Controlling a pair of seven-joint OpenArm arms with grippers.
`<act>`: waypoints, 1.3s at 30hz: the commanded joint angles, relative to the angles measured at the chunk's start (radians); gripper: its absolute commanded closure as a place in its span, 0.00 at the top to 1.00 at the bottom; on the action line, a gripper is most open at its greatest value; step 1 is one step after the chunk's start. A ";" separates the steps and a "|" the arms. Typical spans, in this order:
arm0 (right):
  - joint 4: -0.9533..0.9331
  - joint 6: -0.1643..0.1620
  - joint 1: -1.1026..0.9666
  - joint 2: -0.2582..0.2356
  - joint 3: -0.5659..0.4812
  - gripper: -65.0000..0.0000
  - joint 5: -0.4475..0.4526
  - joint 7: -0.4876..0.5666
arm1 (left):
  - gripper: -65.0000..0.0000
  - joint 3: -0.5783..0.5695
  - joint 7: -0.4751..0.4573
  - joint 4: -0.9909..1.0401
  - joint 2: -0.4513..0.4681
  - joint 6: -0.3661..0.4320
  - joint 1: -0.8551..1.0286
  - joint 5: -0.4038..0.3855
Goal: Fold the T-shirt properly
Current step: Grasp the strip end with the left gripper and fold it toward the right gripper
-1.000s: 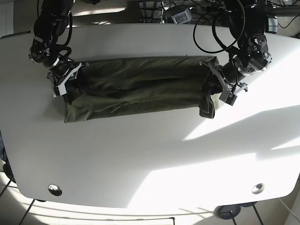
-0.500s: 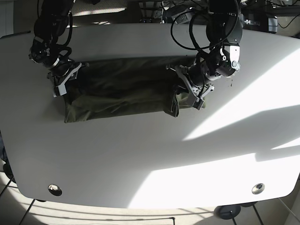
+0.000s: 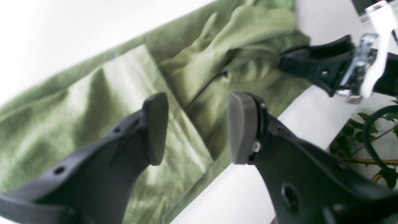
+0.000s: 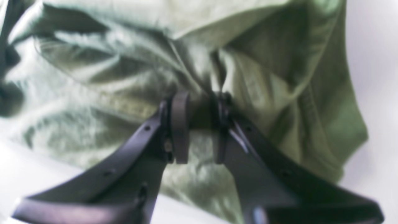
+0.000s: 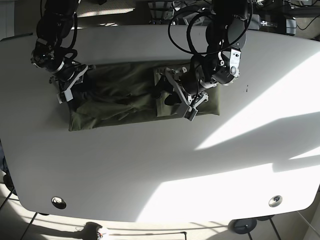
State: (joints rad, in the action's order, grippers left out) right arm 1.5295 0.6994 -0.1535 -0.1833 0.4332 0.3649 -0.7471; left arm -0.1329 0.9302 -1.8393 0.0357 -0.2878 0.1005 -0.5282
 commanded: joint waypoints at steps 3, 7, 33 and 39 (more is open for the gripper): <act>0.134 -0.001 0.015 0.012 0.103 0.19 0.082 -0.059 | 0.44 0.169 -0.017 -0.032 0.033 0.003 -0.011 -0.004; 0.147 -0.001 0.078 -0.003 0.253 0.33 0.184 -0.223 | 0.43 0.281 -0.017 -0.030 0.065 0.002 0.037 -0.005; -0.307 -0.001 0.177 -0.049 0.089 0.80 0.437 -0.177 | 0.02 0.286 -0.145 0.263 0.100 -0.281 0.101 0.001; -0.307 -0.001 0.217 -0.041 0.089 0.26 0.325 -0.157 | 0.03 0.286 -0.145 0.292 0.100 -0.281 0.101 0.003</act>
State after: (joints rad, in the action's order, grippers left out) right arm 1.2121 0.6960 0.0563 -0.2127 0.5186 0.6746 -0.9092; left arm 0.1509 0.7712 -1.5410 0.1310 -0.5667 0.2039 -0.5365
